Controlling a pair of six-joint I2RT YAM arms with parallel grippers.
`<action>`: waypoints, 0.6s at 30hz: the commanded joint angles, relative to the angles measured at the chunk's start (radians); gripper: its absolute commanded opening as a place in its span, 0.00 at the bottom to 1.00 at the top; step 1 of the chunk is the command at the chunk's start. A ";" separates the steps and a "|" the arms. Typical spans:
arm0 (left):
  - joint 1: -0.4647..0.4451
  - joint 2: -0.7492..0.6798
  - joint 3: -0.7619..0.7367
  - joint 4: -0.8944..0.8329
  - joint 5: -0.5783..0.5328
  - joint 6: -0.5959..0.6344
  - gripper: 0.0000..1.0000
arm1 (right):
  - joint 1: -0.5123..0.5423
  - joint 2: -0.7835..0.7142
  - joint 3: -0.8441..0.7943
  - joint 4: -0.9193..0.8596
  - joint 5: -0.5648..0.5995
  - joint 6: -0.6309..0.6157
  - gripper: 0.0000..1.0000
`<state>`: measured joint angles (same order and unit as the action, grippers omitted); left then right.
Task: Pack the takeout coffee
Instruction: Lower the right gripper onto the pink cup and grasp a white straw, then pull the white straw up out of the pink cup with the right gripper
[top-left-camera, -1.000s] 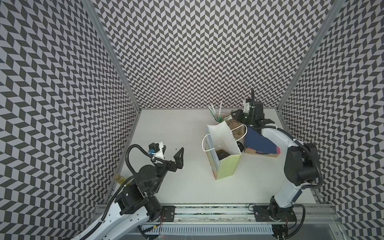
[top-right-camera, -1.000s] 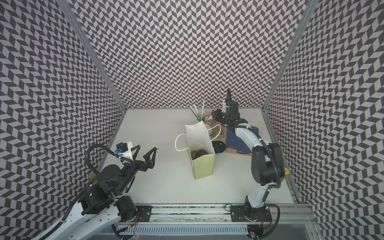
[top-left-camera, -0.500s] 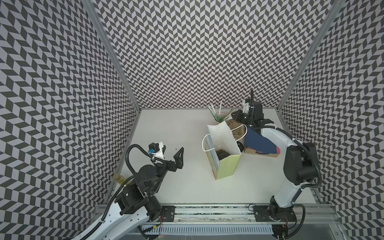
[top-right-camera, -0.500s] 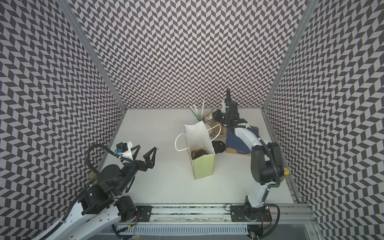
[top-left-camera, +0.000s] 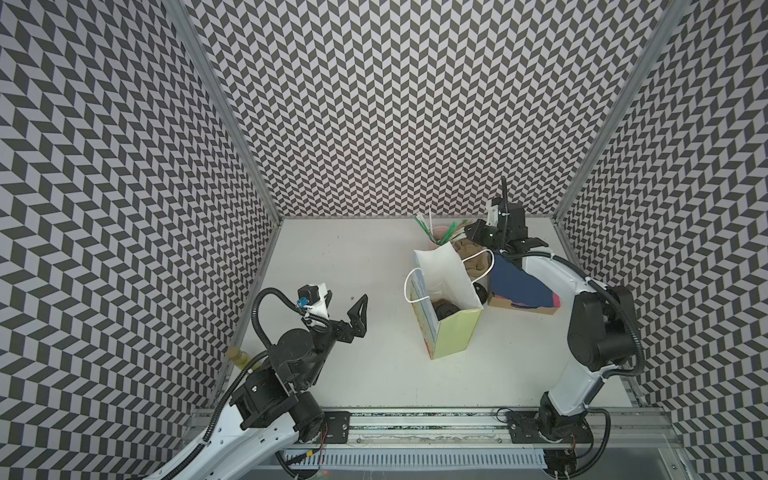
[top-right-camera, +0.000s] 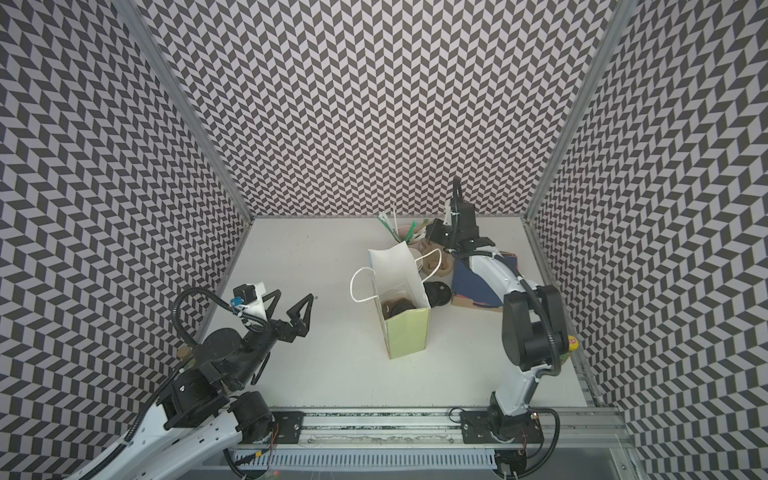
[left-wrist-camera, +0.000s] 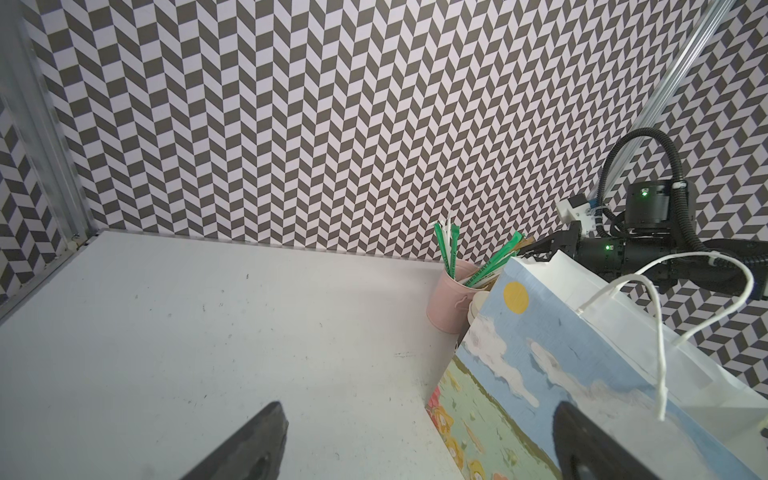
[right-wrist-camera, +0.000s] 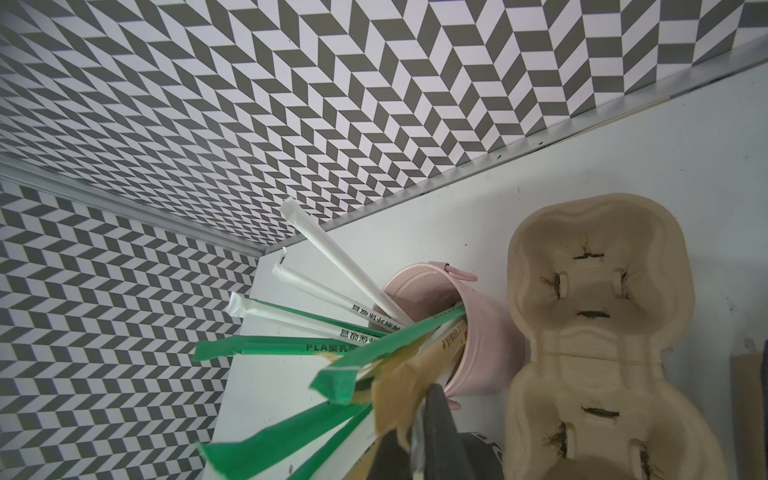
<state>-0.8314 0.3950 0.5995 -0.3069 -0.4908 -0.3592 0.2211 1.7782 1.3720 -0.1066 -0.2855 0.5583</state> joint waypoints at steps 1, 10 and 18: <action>0.008 0.003 -0.003 0.026 0.011 0.000 1.00 | 0.009 -0.040 0.024 0.014 0.022 -0.012 0.02; 0.015 0.010 -0.003 0.026 0.020 0.003 1.00 | 0.011 -0.078 0.038 -0.022 0.068 -0.016 0.00; 0.023 0.017 -0.001 0.028 0.033 0.002 1.00 | 0.012 -0.089 0.067 -0.054 0.063 -0.024 0.00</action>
<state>-0.8169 0.4068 0.5995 -0.3058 -0.4671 -0.3573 0.2272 1.7241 1.4017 -0.1646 -0.2359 0.5476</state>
